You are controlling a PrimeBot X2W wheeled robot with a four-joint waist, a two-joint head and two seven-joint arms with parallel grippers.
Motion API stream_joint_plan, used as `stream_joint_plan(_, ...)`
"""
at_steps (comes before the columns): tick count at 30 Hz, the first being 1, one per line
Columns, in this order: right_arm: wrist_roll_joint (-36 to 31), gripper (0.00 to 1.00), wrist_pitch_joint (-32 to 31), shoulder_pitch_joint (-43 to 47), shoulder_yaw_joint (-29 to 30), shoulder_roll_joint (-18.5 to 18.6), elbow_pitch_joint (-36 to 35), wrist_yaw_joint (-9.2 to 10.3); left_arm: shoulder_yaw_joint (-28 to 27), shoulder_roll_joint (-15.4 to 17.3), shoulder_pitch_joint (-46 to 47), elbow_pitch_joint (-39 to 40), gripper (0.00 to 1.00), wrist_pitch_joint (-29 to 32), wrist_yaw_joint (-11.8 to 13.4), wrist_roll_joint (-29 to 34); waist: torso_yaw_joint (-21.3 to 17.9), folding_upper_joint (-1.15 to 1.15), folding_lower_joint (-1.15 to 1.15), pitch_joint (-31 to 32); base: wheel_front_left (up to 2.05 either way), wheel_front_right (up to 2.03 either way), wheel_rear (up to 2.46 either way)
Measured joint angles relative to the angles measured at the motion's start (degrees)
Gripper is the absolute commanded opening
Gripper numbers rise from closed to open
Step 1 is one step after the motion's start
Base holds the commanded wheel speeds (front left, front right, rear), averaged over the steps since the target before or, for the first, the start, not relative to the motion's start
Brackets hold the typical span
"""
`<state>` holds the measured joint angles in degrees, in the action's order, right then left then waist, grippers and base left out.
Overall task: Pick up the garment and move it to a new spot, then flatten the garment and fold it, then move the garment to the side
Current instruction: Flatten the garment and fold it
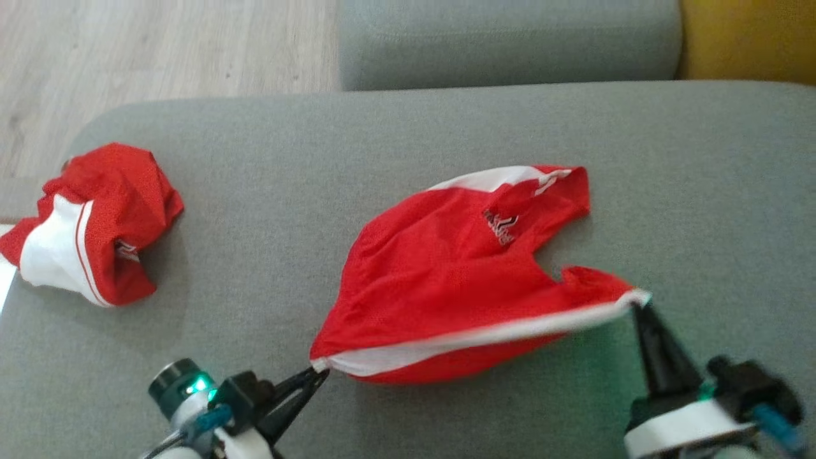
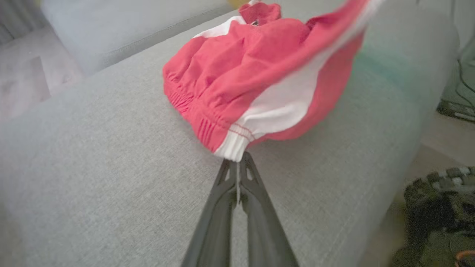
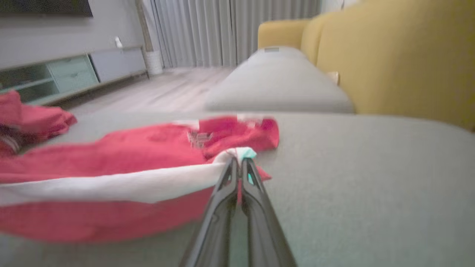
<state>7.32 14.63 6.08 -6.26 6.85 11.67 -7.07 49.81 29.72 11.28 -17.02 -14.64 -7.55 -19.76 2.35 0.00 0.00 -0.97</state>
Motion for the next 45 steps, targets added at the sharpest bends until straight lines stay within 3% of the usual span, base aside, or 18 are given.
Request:
stream_joint_plan(4,1.46,0.00,0.00,-2.40,3.18,1.74,-7.40,0.00,5.97,8.09,3.50,8.01,0.00,1.59,-0.02,-0.09,-0.61,0.00,0.00,1.60,0.00,0.00,0.00)
stream_joint_plan(8,2.56,0.00,-0.11,-6.58,5.97,3.55,-12.37,-0.03,6.98,14.81,12.51,18.33,0.00,3.88,-0.02,-3.64,-1.09,0.00,0.00,2.24,0.00,0.00,0.00)
stream_joint_plan(11,4.78,0.00,-2.12,-10.53,7.51,4.79,-14.22,-0.03,6.50,17.25,20.07,24.08,0.00,4.58,-0.02,-10.01,-1.26,0.00,0.00,1.97,0.00,0.00,0.00)
stream_joint_plan(13,5.64,0.00,-3.80,-14.13,7.88,5.86,-14.41,-0.03,6.45,17.22,24.74,26.03,0.00,5.25,-0.02,-14.55,-1.40,0.00,0.00,1.34,0.00,0.00,0.00)
stream_joint_plan(16,7.97,0.00,-5.93,-21.42,7.42,7.23,-13.63,-0.03,6.22,15.23,31.91,25.52,0.00,6.45,-0.02,-23.08,-1.59,0.00,0.00,-0.51,0.00,0.00,0.00)
stream_joint_plan(19,9.59,0.00,-6.60,-31.00,5.56,8.83,-10.17,-0.03,5.23,10.54,39.44,20.50,0.00,7.94,-0.01,-31.10,-1.86,0.00,0.00,-3.20,0.00,0.00,0.00)
stream_joint_plan(23,11.32,0.00,-6.88,-44.15,2.38,11.79,-2.24,-0.03,5.60,4.38,49.85,12.00,0.00,9.76,-0.01,-35.41,-2.16,0.00,0.00,-7.76,0.00,0.00,0.00)
stream_joint_plan(26,12.36,0.00,-6.48,-53.23,0.22,13.43,4.54,-0.03,7.54,1.16,57.78,5.42,0.00,10.25,-0.01,-34.52,-2.26,0.00,0.01,-11.53,0.00,0.00,0.00)
stream_joint_plan(30,12.27,0.00,-3.39,-65.58,-1.49,14.94,12.80,-0.03,8.81,-2.50,68.07,-5.21,0.00,5.98,0.00,-29.71,-2.38,0.00,0.02,-16.61,0.00,0.00,0.00)
stream_joint_plan(36,10.33,0.00,-0.30,-78.61,-2.68,17.31,18.74,-0.03,9.78,-7.51,79.19,-16.41,0.00,0.35,-0.01,-21.70,-2.58,0.00,0.02,-22.64,0.00,0.00,0.00)
stream_joint_plan(40,10.58,0.00,0.03,-78.72,-5.00,17.38,20.83,-0.03,12.95,-8.67,79.06,-18.45,0.00,-0.07,-0.01,-18.97,-2.86,0.00,0.01,-25.37,0.00,0.00,0.00)
stream_joint_plan(45,12.80,0.00,0.03,-70.33,-6.13,17.26,22.15,-0.03,14.56,-8.53,71.57,-17.03,0.00,-0.07,-0.01,-13.14,-3.27,0.00,0.01,-27.82,0.00,0.00,0.00)
